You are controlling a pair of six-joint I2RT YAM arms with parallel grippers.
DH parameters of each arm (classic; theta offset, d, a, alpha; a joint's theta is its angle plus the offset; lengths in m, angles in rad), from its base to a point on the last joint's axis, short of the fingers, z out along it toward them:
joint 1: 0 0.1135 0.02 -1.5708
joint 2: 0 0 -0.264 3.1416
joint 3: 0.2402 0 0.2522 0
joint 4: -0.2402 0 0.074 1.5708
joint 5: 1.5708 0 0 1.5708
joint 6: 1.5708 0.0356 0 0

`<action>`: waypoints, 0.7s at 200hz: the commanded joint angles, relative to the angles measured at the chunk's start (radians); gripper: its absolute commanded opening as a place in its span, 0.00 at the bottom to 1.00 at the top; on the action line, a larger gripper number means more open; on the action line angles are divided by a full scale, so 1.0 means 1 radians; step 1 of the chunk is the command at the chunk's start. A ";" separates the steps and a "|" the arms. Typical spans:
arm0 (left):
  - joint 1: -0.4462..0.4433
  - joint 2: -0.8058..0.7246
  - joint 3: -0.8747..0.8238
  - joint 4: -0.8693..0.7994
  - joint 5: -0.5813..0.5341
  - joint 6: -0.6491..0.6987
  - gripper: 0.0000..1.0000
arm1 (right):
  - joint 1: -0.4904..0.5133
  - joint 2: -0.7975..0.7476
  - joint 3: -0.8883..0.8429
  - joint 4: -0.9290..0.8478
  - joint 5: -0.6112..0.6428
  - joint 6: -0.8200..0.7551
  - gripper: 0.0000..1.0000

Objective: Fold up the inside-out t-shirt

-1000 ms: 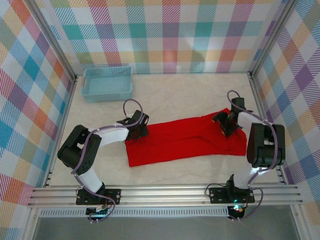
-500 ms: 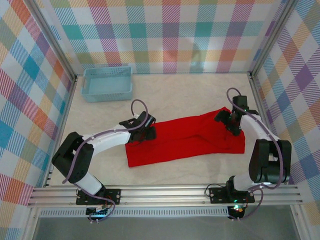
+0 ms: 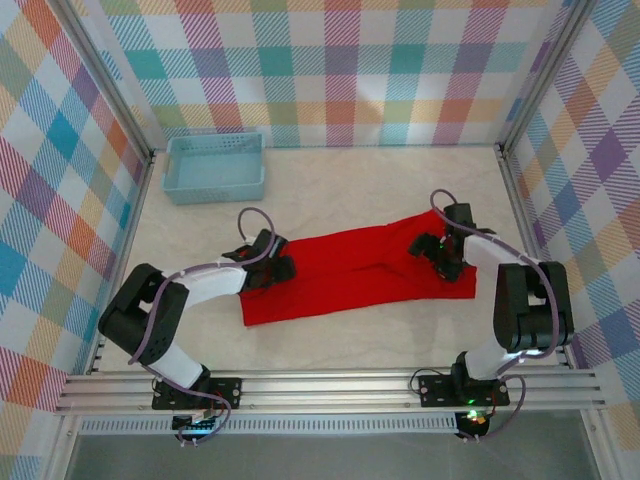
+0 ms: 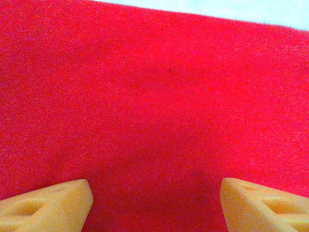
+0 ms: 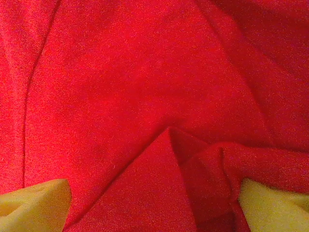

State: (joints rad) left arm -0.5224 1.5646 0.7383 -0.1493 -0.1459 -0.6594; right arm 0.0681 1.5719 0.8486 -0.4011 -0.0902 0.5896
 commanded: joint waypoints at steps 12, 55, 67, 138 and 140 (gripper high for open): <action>0.079 -0.032 -0.094 -0.115 -0.016 0.039 0.74 | 0.013 -0.039 0.027 -0.130 0.023 -0.050 0.99; 0.099 -0.128 -0.084 -0.177 -0.011 0.058 0.75 | 0.014 -0.093 0.136 -0.260 0.189 -0.142 1.00; 0.099 -0.150 -0.080 -0.177 0.020 0.058 0.76 | 0.017 -0.063 0.162 -0.275 0.200 -0.160 1.00; 0.100 -0.154 -0.080 -0.177 0.052 0.063 0.78 | 0.068 0.180 0.310 -0.309 0.286 -0.213 1.00; 0.101 -0.154 -0.081 -0.175 0.052 0.063 0.78 | 0.068 0.186 0.313 -0.310 0.290 -0.214 1.00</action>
State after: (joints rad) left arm -0.4358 1.4086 0.6697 -0.3054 -0.1154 -0.6106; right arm 0.1318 1.7252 1.1172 -0.6651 0.1539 0.4030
